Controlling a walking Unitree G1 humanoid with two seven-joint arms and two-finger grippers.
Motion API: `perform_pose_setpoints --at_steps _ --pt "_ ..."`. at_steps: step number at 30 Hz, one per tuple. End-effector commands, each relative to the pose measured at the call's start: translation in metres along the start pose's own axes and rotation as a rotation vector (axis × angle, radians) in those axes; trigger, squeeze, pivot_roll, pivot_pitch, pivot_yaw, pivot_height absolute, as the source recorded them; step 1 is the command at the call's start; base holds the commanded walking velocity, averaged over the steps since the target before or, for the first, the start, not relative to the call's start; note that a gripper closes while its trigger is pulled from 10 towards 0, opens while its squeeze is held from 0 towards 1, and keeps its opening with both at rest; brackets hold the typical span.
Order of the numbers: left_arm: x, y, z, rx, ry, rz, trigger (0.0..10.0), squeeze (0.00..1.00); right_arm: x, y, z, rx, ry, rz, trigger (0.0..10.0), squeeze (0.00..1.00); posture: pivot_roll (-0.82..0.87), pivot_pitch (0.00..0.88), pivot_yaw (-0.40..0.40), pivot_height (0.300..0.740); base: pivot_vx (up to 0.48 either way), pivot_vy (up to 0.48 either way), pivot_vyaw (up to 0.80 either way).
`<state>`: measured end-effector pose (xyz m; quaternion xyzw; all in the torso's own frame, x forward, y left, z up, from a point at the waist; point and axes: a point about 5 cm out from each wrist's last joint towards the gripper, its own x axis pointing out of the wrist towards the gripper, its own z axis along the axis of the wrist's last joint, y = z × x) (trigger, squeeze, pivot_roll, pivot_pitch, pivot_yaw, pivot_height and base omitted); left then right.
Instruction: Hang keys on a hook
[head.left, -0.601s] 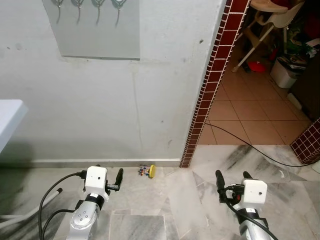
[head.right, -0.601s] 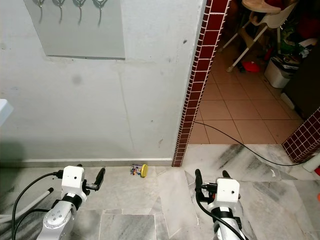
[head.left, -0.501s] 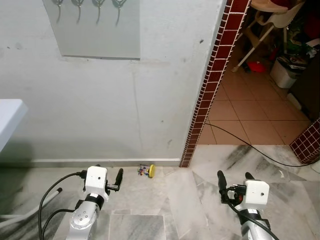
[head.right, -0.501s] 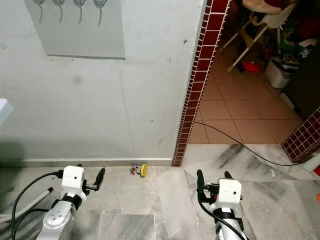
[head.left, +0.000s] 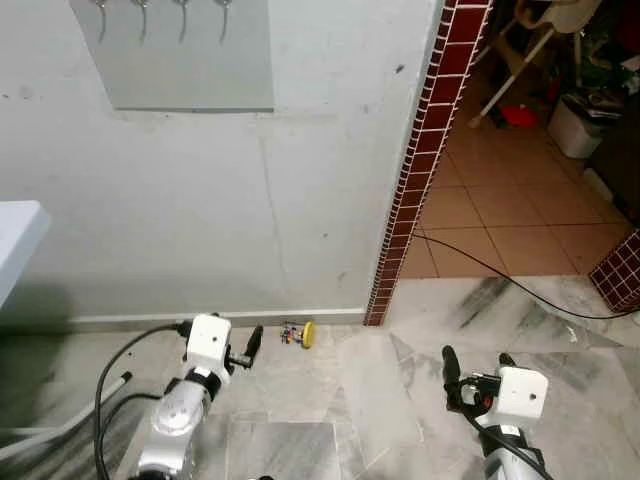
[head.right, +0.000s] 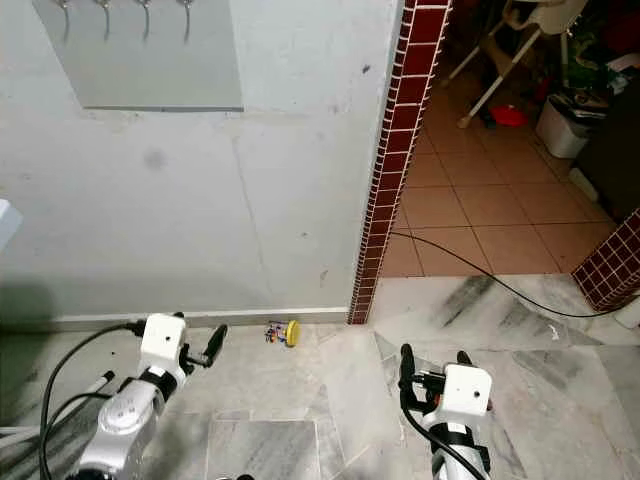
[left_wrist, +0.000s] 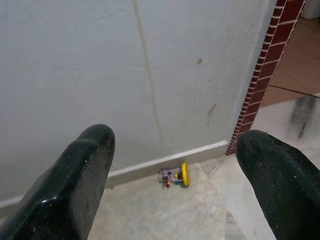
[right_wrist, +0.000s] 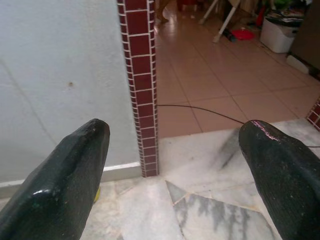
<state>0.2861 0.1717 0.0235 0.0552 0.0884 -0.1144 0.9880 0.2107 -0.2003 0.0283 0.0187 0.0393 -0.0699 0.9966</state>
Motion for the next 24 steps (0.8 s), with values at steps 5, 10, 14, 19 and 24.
perform_pose_setpoints --at_steps 5,10,14,19,24 --pt "0.003 0.001 -0.003 -0.007 0.036 0.001 10.0 0.0 -0.003 -0.005 0.001 -0.01 0.006 -0.025 10.0 0.0 -0.04 0.136 0.058 0.74 0.0 0.0 0.0" --pt "0.007 -0.001 0.003 -0.01 0.019 -0.013 10.0 0.0 -0.003 -0.003 0.002 -0.008 0.005 -0.018 10.0 0.0 -0.04 0.134 0.056 0.74 0.0 0.0 0.0" --pt "0.009 -0.002 0.003 -0.012 0.02 -0.013 10.0 0.0 -0.001 -0.003 0.002 -0.013 0.007 -0.008 10.0 0.0 -0.04 0.129 0.048 0.74 0.0 0.0 0.0" --pt "0.01 -0.003 0.003 -0.016 0.02 -0.008 10.0 0.0 0.002 -0.005 0.004 -0.021 0.005 -0.005 10.0 0.0 -0.04 0.136 0.037 0.74 0.0 0.0 0.0" --pt "0.01 -0.002 0.005 -0.03 0.01 -0.001 10.0 0.0 0.006 -0.006 0.009 -0.029 0.0 0.013 10.0 0.0 -0.03 0.156 0.035 0.74 0.0 0.0 0.0"
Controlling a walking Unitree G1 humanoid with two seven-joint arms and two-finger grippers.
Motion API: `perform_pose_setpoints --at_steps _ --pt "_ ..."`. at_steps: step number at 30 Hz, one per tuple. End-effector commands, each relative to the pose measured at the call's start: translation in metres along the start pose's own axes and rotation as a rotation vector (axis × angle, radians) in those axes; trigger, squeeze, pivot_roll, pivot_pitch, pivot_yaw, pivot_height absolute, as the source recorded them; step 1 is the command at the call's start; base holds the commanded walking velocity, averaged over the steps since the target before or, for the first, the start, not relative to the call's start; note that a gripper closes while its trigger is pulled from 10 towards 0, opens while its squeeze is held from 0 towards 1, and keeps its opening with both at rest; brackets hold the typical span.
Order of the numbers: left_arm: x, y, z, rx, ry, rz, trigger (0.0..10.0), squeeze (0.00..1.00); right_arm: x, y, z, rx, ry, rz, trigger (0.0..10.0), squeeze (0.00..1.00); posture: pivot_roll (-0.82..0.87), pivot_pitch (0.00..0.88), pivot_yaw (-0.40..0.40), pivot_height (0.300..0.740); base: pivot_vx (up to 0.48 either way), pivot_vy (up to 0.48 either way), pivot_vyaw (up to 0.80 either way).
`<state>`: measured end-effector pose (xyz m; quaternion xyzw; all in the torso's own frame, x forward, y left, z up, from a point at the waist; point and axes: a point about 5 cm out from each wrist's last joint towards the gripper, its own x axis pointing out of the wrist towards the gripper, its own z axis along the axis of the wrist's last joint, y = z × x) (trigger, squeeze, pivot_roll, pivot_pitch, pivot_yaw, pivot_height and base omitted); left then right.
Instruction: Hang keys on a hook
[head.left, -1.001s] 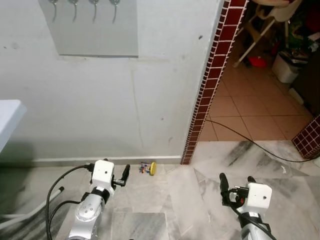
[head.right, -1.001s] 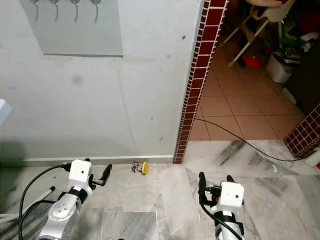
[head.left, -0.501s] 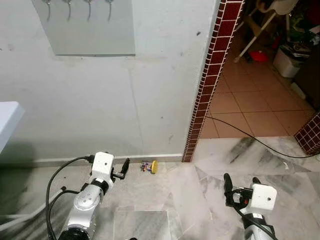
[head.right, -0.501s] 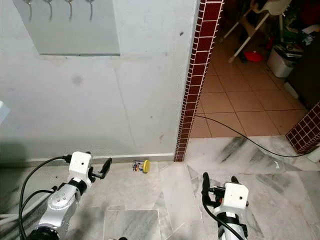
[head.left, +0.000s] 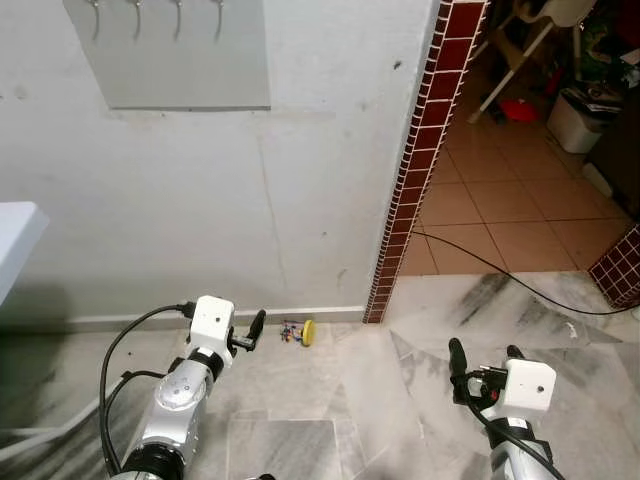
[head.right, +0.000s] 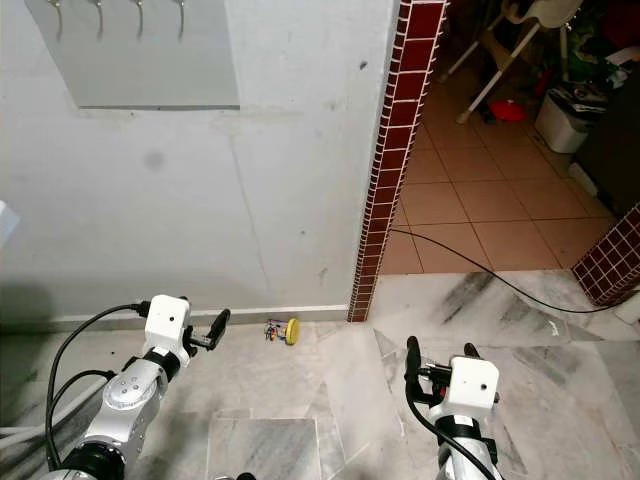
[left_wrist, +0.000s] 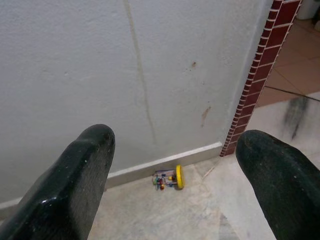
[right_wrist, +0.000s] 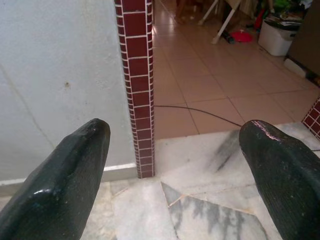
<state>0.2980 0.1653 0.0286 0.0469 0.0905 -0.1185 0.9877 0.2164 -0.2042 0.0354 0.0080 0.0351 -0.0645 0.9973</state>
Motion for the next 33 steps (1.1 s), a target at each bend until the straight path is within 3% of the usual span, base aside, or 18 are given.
perform_pose_setpoints --at_steps 1,3,11,16,19,21,27,30,33 --pt "-0.002 0.001 -0.002 -0.014 0.008 0.009 10.0 0.0 0.0 -0.003 0.001 -0.008 0.01 0.003 10.0 0.0 -0.03 0.156 0.035 0.74 0.0 0.0 0.0" --pt "0.0 -0.012 -0.002 -0.023 0.0 -0.012 10.0 0.0 0.004 -0.017 0.005 0.003 0.004 -0.039 10.0 0.0 -0.02 0.133 0.038 0.74 0.0 0.0 0.0" --pt "0.001 -0.031 -0.008 -0.079 0.029 -0.085 10.0 0.0 0.01 -0.016 0.003 0.024 -0.004 -0.085 10.0 0.0 -0.05 0.114 0.057 0.74 0.0 0.0 0.0" --pt "-0.004 -0.025 -0.013 -0.071 0.033 -0.064 10.0 0.0 0.018 -0.005 0.014 0.02 -0.035 -0.019 10.0 0.0 -0.06 0.092 0.022 0.74 0.0 0.0 0.0" --pt "-0.012 -0.022 -0.028 -0.046 0.096 -0.027 10.0 0.0 0.024 -0.003 0.01 -0.005 -0.007 -0.001 10.0 0.0 -0.02 0.08 -0.002 0.74 0.0 0.0 0.0" --pt "-0.022 -0.018 -0.032 -0.055 0.062 0.001 10.0 0.0 0.028 0.0 0.013 0.005 -0.023 0.041 10.0 0.0 0.0 0.083 -0.023 0.74 0.0 0.0 0.0" --pt "-0.045 -0.013 -0.055 -0.056 0.12 0.083 10.0 0.0 0.04 -0.003 0.013 -0.009 -0.008 0.052 10.0 0.0 0.05 0.082 -0.062 0.74 0.0 0.0 0.0" --pt "-0.052 -0.013 -0.055 -0.062 0.084 0.117 10.0 0.0 0.048 0.003 0.019 -0.013 -0.019 0.084 10.0 0.0 0.08 0.096 -0.088 0.74 0.0 0.0 0.0" --pt "-0.05 -0.014 -0.045 -0.073 0.025 0.118 10.0 0.0 0.053 0.005 0.021 -0.002 -0.022 0.093 10.0 0.0 0.1 0.098 -0.092 0.74 0.0 0.0 0.0"
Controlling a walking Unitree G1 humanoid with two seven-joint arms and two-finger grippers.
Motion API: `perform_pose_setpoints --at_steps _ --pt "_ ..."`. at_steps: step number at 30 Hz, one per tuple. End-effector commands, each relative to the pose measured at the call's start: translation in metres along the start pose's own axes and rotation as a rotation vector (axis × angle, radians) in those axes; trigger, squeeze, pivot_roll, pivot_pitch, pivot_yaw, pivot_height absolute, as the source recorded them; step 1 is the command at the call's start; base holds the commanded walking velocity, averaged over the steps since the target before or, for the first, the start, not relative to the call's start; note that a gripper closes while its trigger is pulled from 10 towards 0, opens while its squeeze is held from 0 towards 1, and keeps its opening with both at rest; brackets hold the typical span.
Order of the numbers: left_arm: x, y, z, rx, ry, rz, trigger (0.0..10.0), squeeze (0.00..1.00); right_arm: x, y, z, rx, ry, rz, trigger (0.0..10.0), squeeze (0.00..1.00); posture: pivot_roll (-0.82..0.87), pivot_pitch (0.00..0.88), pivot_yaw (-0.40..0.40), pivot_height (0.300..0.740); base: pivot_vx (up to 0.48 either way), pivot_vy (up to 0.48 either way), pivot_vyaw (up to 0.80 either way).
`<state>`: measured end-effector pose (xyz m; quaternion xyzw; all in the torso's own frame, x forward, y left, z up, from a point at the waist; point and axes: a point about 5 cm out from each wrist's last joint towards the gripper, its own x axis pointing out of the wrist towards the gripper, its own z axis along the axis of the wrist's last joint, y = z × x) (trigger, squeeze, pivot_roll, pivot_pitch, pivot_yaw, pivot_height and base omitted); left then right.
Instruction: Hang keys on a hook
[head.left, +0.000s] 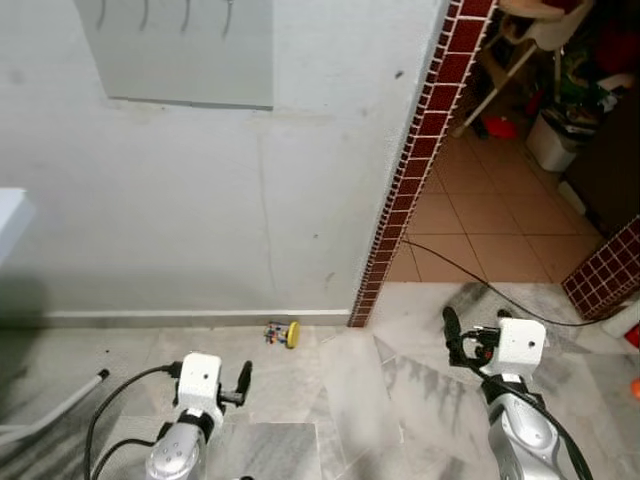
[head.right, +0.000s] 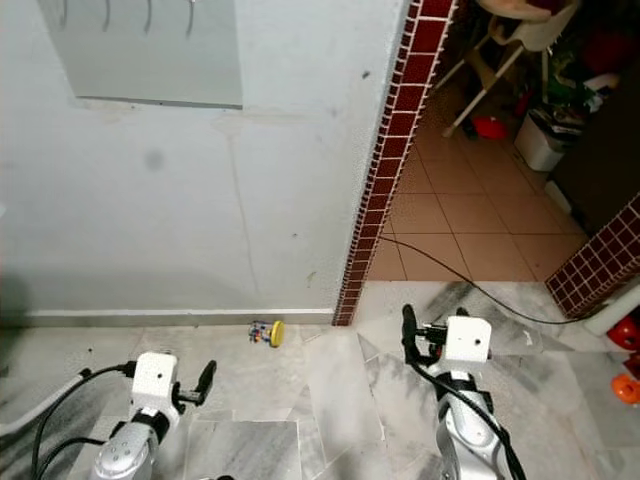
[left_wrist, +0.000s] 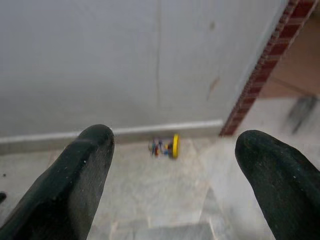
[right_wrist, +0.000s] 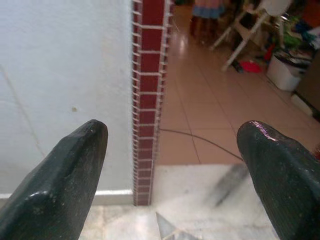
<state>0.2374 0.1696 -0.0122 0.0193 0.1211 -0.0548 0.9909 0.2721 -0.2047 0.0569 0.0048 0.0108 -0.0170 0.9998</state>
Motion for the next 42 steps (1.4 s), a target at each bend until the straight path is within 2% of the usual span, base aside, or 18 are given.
perform_pose_setpoints --at_steps 1,3,5,6,7,8,10,12,16,20,31,36,38,42 --pt "0.003 -0.002 0.009 0.002 -0.044 0.0 10.0 0.0 0.0 -0.001 -0.003 0.009 0.023 0.007 10.0 0.0 0.1 0.092 -0.088 0.74 0.0 0.0 0.0" --pt "0.005 -0.002 0.015 0.015 -0.067 0.005 10.0 0.0 0.002 0.001 -0.003 -0.004 0.018 0.02 10.0 0.0 0.1 0.085 -0.082 0.74 0.0 0.0 0.0" --pt "0.019 -0.006 0.029 -0.042 -0.084 -0.018 10.0 0.0 0.004 -0.001 -0.006 0.058 0.027 -0.023 10.0 0.0 0.1 0.082 -0.076 0.74 0.0 0.0 0.0" --pt "0.019 -0.006 0.029 -0.042 -0.084 -0.018 10.0 0.0 0.004 -0.001 -0.006 0.058 0.027 -0.023 10.0 0.0 0.1 0.082 -0.076 0.74 0.0 0.0 0.0" --pt "0.023 -0.007 0.034 -0.016 -0.084 -0.042 10.0 0.0 0.004 0.0 -0.002 0.049 0.014 -0.028 10.0 0.0 0.09 0.071 -0.073 0.74 0.0 0.0 0.0" --pt "0.027 -0.007 0.04 -0.004 -0.1 -0.048 10.0 0.0 0.005 0.001 0.0 0.081 0.005 -0.029 10.0 0.0 0.1 0.07 -0.069 0.74 0.0 0.0 0.0" --pt "0.029 -0.006 0.043 0.0 -0.109 -0.046 10.0 0.0 0.005 0.002 -0.001 0.082 0.007 -0.032 10.0 0.0 0.1 0.065 -0.066 0.74 0.0 0.0 0.0" --pt "0.033 -0.002 0.049 -0.013 -0.119 -0.037 10.0 0.0 0.005 0.003 -0.002 0.062 0.008 -0.034 10.0 0.0 0.1 0.061 -0.061 0.74 0.0 0.0 0.0" --pt "0.039 -0.002 0.056 0.037 -0.132 -0.061 10.0 0.0 0.004 0.004 -0.004 0.046 0.012 -0.035 10.0 0.0 0.08 0.05 -0.047 0.74 0.0 0.0 0.0" --pt "0.049 -0.003 0.067 0.049 -0.136 -0.075 10.0 0.0 -0.001 -0.002 -0.003 0.057 -0.009 -0.055 10.0 0.0 0.06 0.046 -0.02 0.74 0.0 0.0 0.0" --pt "0.057 -0.016 0.068 0.042 -0.097 -0.128 10.0 0.0 -0.013 -0.012 -0.008 0.039 -0.006 -0.117 10.0 0.0 0.01 0.038 0.019 0.74 0.0 0.0 0.0" --pt "0.058 -0.013 0.07 0.01 -0.091 -0.116 10.0 0.0 -0.014 -0.011 -0.005 0.022 -0.02 -0.106 10.0 0.0 0.0 0.044 0.018 0.74 0.0 0.0 0.0" --pt "0.06 -0.012 0.074 0.015 -0.103 -0.116 10.0 0.0 -0.013 -0.011 -0.001 -0.007 -0.034 -0.1 10.0 0.0 0.0 0.045 0.016 0.74 0.0 0.0 0.8" --pt "0.062 -0.012 0.078 0.004 -0.118 -0.12 10.0 0.0 -0.013 -0.01 -0.001 -0.008 -0.031 -0.1 10.0 0.0 0.0 0.047 0.016 0.74 0.0 0.0 0.8"
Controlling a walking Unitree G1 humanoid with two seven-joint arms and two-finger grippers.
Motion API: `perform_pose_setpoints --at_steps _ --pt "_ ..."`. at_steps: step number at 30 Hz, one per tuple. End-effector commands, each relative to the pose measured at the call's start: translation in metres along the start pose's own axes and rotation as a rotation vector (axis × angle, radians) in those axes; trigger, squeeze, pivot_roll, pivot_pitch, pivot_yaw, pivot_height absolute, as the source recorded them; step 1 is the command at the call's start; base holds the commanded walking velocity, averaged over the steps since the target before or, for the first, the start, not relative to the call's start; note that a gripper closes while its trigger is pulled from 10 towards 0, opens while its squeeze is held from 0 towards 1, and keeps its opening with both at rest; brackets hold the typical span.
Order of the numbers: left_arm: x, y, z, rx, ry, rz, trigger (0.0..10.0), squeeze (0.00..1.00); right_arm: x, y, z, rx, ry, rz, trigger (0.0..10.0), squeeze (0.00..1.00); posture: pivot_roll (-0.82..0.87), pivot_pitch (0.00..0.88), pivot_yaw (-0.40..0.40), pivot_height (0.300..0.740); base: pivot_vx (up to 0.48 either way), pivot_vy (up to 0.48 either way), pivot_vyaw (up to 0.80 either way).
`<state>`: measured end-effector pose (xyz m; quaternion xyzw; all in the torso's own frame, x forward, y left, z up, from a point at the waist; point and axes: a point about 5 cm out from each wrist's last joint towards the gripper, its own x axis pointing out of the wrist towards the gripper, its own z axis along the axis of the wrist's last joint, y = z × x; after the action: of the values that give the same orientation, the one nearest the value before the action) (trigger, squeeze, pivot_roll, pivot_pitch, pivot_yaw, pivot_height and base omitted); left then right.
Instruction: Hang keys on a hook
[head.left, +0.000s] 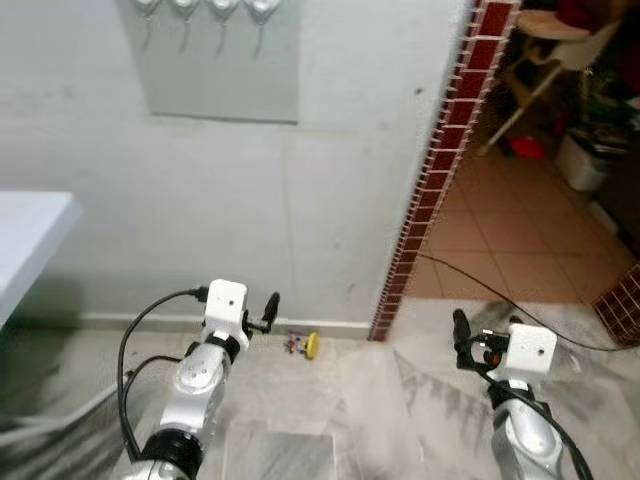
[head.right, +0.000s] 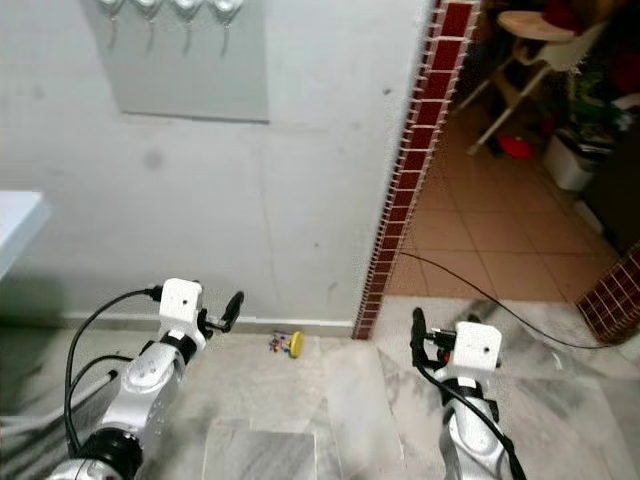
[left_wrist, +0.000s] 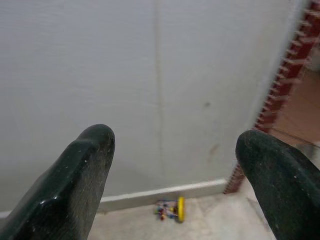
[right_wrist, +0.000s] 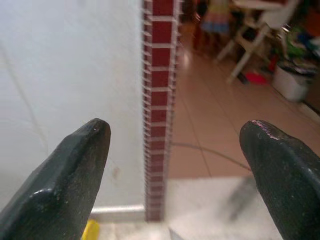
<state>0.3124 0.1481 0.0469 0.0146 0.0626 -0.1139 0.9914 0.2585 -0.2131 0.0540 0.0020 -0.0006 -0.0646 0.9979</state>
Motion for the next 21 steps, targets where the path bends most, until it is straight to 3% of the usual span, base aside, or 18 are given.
perform_pose_setpoints --at_steps 1,10,21 --pt "0.0023 0.0 0.003 -0.008 -0.002 -0.004 10.0 0.0 0.0006 -0.0015 0.0031 -0.01 -0.01 -0.006 10.0 0.0 0.0 0.048 0.014 0.74 0.0 0.0 0.8" --pt "0.0041 0.0032 0.0054 -0.002 -0.003 0.005 10.0 0.0 0.0024 -0.0041 0.0077 -0.036 -0.017 -0.013 10.0 0.0 0.0 0.047 0.008 0.74 0.0 0.0 0.8" --pt "0.0045 -0.0049 0.0049 0.008 -0.015 0.016 10.0 0.0 0.0049 -0.0021 0.0108 -0.041 -0.022 -0.004 10.0 0.0 0.0 0.045 -0.004 0.74 0.0 0.0 0.8"
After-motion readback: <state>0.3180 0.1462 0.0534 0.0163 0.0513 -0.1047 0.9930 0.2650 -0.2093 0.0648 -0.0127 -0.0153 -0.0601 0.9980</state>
